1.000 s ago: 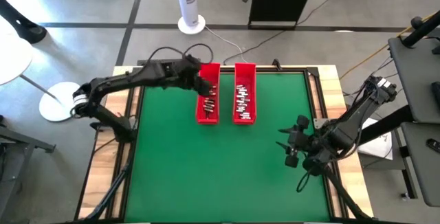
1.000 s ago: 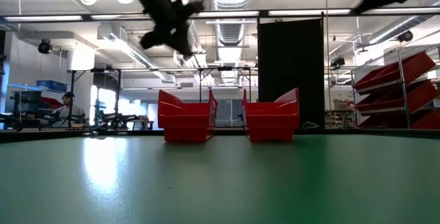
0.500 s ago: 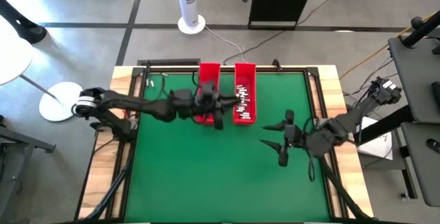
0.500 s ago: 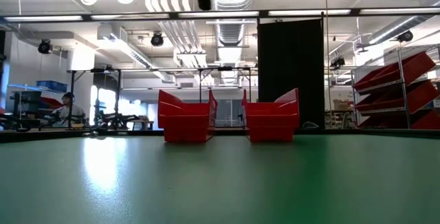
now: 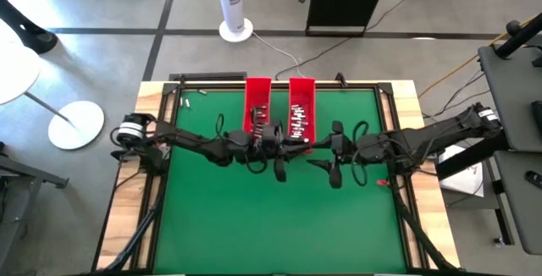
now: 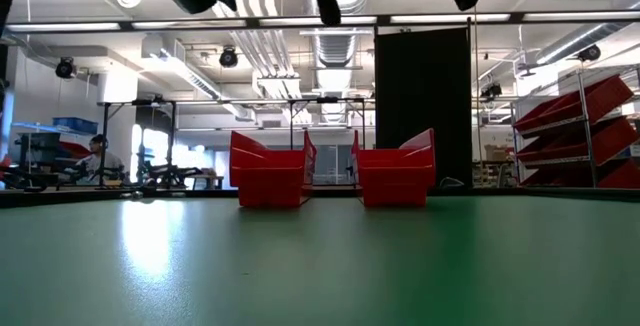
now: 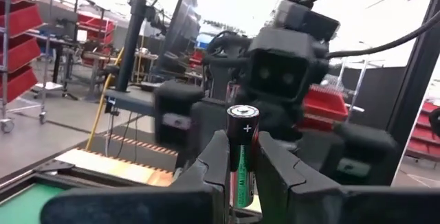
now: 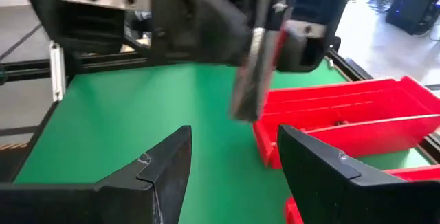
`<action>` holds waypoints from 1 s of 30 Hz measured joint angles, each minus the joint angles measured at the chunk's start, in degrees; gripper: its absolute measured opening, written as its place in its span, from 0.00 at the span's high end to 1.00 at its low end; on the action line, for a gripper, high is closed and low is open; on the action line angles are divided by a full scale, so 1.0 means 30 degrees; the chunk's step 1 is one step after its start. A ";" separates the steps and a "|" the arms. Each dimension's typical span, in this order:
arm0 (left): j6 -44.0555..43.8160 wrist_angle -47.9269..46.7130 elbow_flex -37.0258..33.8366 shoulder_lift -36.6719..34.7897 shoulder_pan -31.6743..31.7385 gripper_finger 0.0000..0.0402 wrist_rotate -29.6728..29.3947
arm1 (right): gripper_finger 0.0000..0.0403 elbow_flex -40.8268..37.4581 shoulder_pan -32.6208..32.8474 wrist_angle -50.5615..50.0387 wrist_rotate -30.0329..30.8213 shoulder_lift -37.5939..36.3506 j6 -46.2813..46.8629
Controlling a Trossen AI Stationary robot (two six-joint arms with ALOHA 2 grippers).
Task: Sort batteries
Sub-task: Put the silver battery into the right red bin
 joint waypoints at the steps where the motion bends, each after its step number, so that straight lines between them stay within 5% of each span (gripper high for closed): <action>1: -0.0054 0.0155 0.0130 0.0202 -0.0007 0.94 0.0053 | 0.48 0.0000 -0.0106 -0.0023 0.0020 0.0049 -0.0013; 12: -0.0587 0.0235 0.0966 0.1272 -0.0259 0.94 0.0241 | 0.55 0.0000 -0.0535 0.0193 0.0073 0.0016 0.0226; 25: 0.0288 -0.0408 0.0828 0.1308 -0.0325 0.95 0.0074 | 0.86 0.0000 -0.0555 0.0056 -0.0425 0.0016 0.2042; 30: 0.0306 -0.0713 0.0857 0.1308 -0.0325 0.95 -0.0042 | 0.87 0.0000 -0.0562 0.0012 -0.0422 0.0016 0.2309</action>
